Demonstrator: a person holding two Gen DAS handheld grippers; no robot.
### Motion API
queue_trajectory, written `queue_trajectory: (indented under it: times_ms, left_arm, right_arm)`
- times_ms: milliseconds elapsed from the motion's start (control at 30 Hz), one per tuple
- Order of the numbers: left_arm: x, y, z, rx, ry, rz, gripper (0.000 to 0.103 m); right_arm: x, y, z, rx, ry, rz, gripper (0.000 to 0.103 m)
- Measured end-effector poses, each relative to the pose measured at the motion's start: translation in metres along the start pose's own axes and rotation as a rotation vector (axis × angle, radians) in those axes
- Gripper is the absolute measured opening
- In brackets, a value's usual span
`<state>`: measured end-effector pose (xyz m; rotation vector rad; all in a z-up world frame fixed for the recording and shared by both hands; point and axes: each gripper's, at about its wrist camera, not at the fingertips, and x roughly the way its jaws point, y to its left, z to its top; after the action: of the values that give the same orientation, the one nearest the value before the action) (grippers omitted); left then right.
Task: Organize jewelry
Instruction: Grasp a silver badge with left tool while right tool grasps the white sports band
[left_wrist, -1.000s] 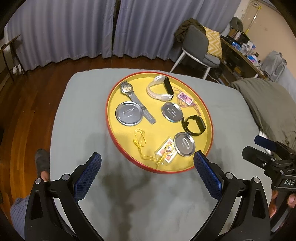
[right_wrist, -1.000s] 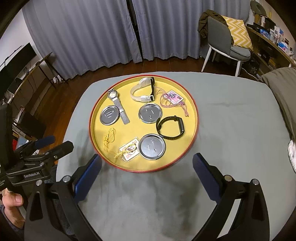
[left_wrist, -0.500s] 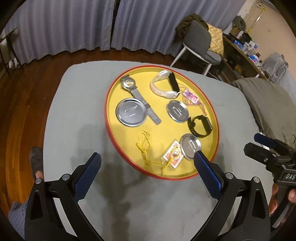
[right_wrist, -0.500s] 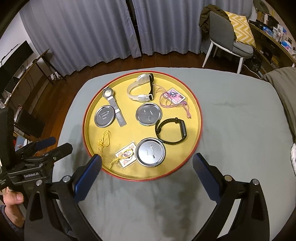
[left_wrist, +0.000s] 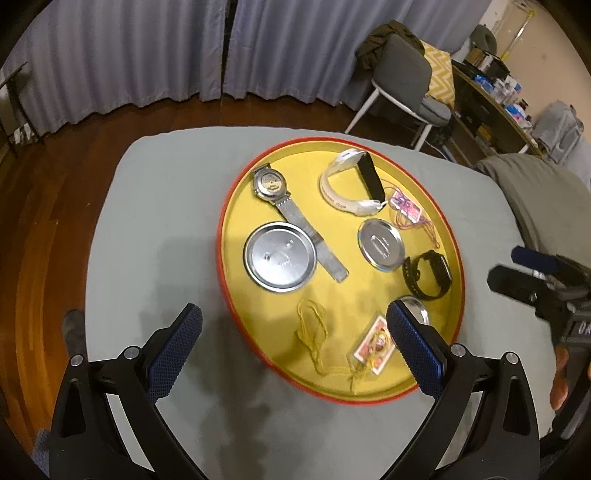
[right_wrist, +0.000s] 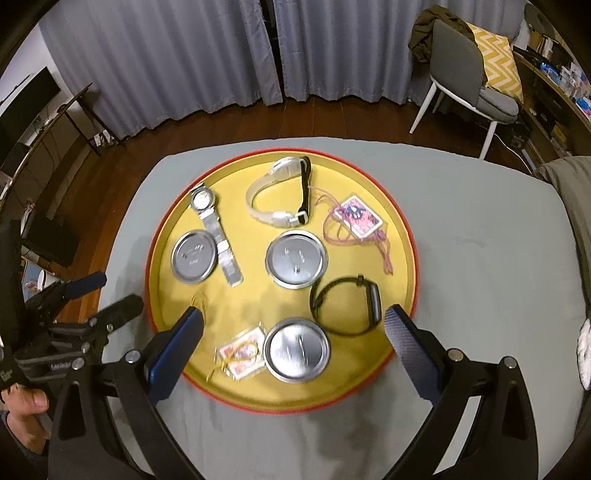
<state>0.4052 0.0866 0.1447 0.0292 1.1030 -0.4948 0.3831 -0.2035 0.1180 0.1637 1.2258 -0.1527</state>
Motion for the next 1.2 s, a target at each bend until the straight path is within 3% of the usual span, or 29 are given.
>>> queue_trajectory:
  times_ms: [300, 467, 633, 833, 1067, 1100, 1133, 1200]
  left_arm:
    - [0.031, 0.021, 0.027, 0.042, 0.003, -0.155, 0.097]
    - [0.048, 0.025, 0.045, 0.161, -0.017, -0.227, 0.096]
    - [0.069, 0.019, 0.051, 0.327, 0.027, -0.267, 0.092]
    - [0.092, 0.01, 0.043, 0.483, 0.099, -0.267, 0.092]
    - [0.104, -0.007, 0.03, 0.644, 0.107, -0.187, 0.092]
    - [0.106, -0.009, 0.027, 0.662, 0.105, -0.176, 0.091]
    - [0.108, -0.01, 0.024, 0.683, 0.106, -0.161, 0.089]
    - [0.107, -0.011, 0.021, 0.698, 0.096, -0.162, 0.087]
  right_arm:
    - [0.041, -0.02, 0.048, 0.137, 0.024, 0.039, 0.094]
    - [0.071, -0.019, 0.073, 0.161, 0.029, 0.027, 0.094]
    - [0.1, -0.014, 0.089, 0.153, 0.054, -0.018, 0.094]
    - [0.13, -0.014, 0.096, 0.152, 0.091, -0.069, 0.094]
    - [0.143, -0.009, 0.101, 0.124, 0.085, -0.115, 0.094]
    - [0.144, -0.008, 0.101, 0.119, 0.084, -0.114, 0.092]
    - [0.146, -0.007, 0.102, 0.109, 0.084, -0.118, 0.077]
    - [0.152, -0.005, 0.102, 0.103, 0.104, -0.119, 0.061]
